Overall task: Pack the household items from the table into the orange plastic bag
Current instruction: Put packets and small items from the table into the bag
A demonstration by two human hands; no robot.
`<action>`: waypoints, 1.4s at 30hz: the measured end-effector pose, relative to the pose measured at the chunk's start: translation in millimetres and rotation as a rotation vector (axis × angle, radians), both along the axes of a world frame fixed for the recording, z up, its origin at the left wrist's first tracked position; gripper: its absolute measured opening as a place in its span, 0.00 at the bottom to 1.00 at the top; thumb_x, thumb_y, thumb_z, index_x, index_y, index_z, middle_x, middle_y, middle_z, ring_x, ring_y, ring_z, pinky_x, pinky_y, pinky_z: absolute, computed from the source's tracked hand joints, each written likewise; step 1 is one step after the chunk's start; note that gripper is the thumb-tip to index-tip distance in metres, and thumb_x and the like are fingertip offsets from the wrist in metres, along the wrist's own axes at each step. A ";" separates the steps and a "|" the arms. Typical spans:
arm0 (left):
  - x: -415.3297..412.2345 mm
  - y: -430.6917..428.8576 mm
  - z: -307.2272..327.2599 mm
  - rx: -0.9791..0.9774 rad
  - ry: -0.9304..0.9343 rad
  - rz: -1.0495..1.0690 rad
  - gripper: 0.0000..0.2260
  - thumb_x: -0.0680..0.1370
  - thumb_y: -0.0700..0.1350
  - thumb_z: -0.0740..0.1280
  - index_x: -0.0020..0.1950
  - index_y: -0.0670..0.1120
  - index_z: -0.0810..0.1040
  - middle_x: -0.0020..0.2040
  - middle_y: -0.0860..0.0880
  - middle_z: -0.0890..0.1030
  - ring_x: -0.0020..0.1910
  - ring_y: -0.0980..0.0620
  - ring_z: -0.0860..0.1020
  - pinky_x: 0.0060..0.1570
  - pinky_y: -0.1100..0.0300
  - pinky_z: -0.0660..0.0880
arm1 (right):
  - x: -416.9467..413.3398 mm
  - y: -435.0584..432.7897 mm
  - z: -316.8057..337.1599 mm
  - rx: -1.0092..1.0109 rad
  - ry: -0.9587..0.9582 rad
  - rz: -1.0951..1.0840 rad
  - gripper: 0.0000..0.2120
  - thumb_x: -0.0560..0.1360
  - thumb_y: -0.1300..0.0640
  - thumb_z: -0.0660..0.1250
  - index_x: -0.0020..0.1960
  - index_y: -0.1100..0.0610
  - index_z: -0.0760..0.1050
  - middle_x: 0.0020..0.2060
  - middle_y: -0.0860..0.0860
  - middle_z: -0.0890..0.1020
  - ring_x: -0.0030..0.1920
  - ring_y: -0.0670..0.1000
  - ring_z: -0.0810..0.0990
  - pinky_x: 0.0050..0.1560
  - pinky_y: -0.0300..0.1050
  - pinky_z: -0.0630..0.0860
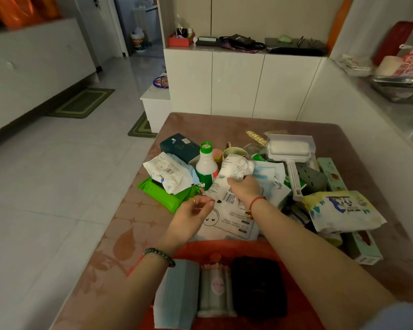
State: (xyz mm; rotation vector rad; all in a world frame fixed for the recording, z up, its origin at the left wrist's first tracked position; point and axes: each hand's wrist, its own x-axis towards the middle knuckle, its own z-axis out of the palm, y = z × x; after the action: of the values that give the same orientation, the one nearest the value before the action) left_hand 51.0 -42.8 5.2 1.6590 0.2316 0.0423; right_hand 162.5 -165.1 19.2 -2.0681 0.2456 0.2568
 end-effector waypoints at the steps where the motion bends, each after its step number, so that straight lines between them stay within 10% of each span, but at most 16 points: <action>1: -0.2 0.5 -2.4 0.007 -0.002 0.002 0.06 0.76 0.43 0.65 0.40 0.51 0.77 0.32 0.56 0.76 0.31 0.60 0.73 0.37 0.66 0.68 | 3.8 1.7 -3.5 -0.050 -0.020 -0.021 0.14 0.74 0.56 0.64 0.56 0.63 0.74 0.54 0.59 0.81 0.54 0.59 0.79 0.47 0.43 0.71; 10: -20.8 -6.0 14.4 0.058 -0.067 -0.030 0.06 0.76 0.43 0.66 0.44 0.54 0.77 0.39 0.54 0.79 0.38 0.58 0.75 0.41 0.68 0.72 | -36.1 -48.2 38.3 0.157 -0.500 -0.131 0.18 0.75 0.61 0.63 0.29 0.54 0.63 0.27 0.48 0.67 0.29 0.46 0.66 0.30 0.36 0.66; 19: -35.9 -62.0 26.1 0.882 -0.065 -0.440 0.27 0.68 0.61 0.69 0.64 0.54 0.72 0.60 0.57 0.76 0.61 0.57 0.73 0.63 0.60 0.68 | -190.1 -185.2 38.3 0.826 -0.178 -0.231 0.11 0.73 0.58 0.63 0.52 0.48 0.78 0.46 0.46 0.86 0.46 0.48 0.84 0.43 0.51 0.82; 26: -32.1 -77.8 19.4 0.871 0.008 -0.407 0.10 0.74 0.50 0.66 0.52 0.48 0.80 0.52 0.47 0.82 0.51 0.49 0.79 0.53 0.56 0.75 | -265.2 -211.0 -30.6 0.571 0.161 -0.166 0.08 0.72 0.65 0.66 0.51 0.58 0.79 0.45 0.54 0.86 0.48 0.53 0.82 0.54 0.49 0.76; 29: -30.7 -78.6 21.7 0.785 0.001 -0.400 0.10 0.74 0.48 0.67 0.51 0.45 0.81 0.51 0.46 0.83 0.51 0.49 0.79 0.55 0.53 0.75 | -253.5 -199.4 -35.6 0.509 0.098 -0.127 0.07 0.73 0.66 0.65 0.42 0.56 0.78 0.37 0.49 0.85 0.38 0.45 0.82 0.40 0.36 0.77; 33: -31.9 -74.8 25.5 0.669 -0.046 -0.319 0.06 0.75 0.46 0.67 0.47 0.45 0.82 0.47 0.46 0.84 0.48 0.50 0.80 0.53 0.55 0.76 | -223.0 -197.5 -33.2 0.409 -0.035 -0.198 0.03 0.76 0.64 0.63 0.43 0.62 0.73 0.40 0.56 0.77 0.43 0.54 0.77 0.48 0.53 0.75; 42: -33.2 -80.0 19.8 0.591 -0.055 -0.379 0.03 0.75 0.45 0.67 0.43 0.52 0.80 0.38 0.58 0.79 0.38 0.66 0.75 0.38 0.80 0.68 | -204.1 -202.2 -39.9 0.239 0.024 0.010 0.06 0.77 0.61 0.62 0.41 0.57 0.72 0.38 0.53 0.78 0.38 0.50 0.77 0.40 0.42 0.74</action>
State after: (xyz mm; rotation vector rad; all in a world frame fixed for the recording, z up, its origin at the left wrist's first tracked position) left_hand 17.8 -122.7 25.0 2.2621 -0.1591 -0.1424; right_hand -41.7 -367.3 -20.7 -1.8314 0.2094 0.3026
